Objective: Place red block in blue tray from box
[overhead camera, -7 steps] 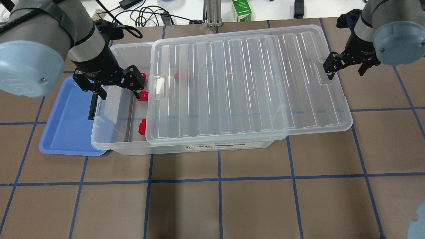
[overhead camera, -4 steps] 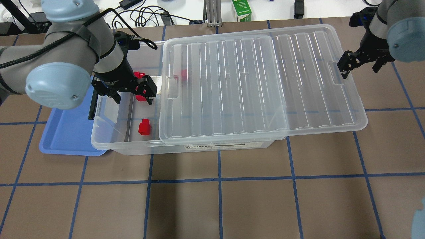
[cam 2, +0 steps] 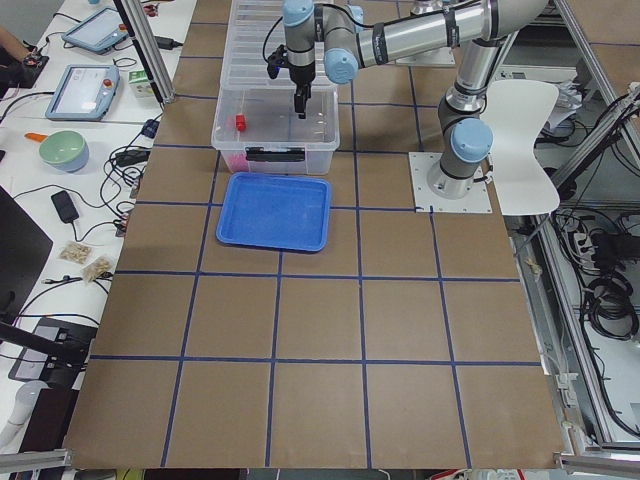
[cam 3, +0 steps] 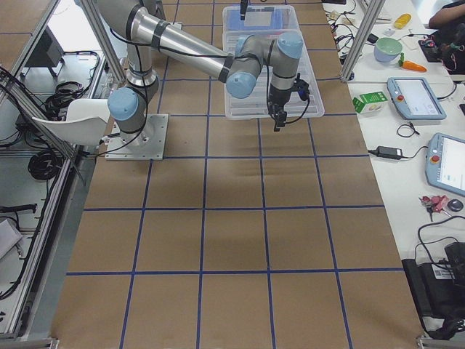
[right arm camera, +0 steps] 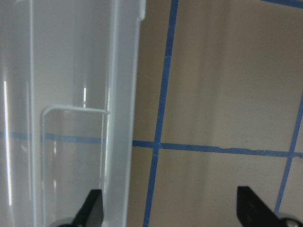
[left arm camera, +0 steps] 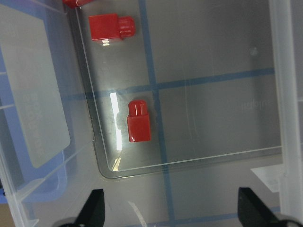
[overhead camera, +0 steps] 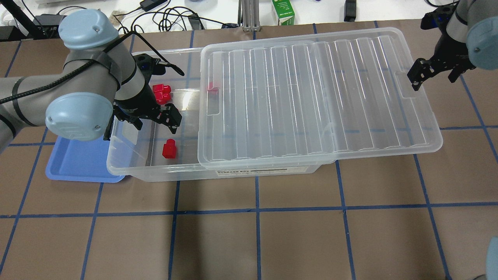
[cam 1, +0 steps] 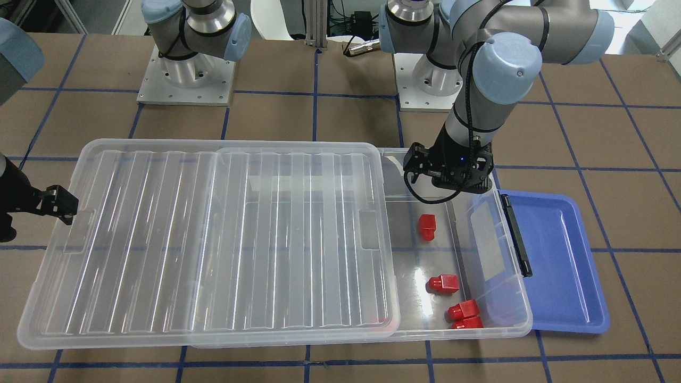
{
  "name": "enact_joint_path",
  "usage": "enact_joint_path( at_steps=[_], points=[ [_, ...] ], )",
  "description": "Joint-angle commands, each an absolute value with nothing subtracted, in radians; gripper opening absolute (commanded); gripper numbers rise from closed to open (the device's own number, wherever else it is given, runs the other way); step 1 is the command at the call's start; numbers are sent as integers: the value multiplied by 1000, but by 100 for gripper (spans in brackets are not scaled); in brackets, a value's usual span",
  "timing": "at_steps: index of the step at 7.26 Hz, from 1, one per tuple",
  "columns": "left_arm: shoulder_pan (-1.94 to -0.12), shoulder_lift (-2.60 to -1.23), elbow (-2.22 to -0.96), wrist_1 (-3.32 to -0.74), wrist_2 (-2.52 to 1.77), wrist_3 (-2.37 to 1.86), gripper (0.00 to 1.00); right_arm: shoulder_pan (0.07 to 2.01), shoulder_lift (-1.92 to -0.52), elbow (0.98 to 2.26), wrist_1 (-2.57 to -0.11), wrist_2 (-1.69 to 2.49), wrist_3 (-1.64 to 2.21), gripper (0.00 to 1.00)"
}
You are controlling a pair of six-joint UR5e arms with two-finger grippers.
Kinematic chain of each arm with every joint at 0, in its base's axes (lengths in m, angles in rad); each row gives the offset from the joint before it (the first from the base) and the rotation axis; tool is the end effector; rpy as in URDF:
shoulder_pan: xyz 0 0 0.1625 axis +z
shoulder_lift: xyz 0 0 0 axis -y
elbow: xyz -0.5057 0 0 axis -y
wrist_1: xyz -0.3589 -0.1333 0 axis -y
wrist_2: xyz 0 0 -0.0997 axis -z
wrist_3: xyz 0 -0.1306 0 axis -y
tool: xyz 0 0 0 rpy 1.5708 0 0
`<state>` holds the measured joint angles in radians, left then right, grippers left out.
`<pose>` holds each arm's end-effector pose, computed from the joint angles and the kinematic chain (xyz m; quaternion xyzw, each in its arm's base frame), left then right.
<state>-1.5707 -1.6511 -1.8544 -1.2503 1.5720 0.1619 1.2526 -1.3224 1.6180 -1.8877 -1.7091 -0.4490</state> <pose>-0.1331 -0.4699 0.4040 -0.0808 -0.9965 -0.0217 0.0012 -0.0688 -0.5775 0.4209 0.0645 -0.9955 -0.0160 0.0680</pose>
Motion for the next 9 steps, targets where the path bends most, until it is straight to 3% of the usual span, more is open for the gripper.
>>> enact_joint_path(
  at_steps=[1,5,9],
  points=[
    [-1575,-1663,-1911,-1162,1568,167,100,1253,-1337,1614,-1878,-1692,-443,100],
    [-1568,-1719,-1937,-1106,1528,215,100,1264,-1425,1456,-1627,-1680,-437,100],
    [-1548,-1770,-1976,-1039,1529,218,100,1264,-1440,1473,-1618,-1674,-448,100]
  ],
)
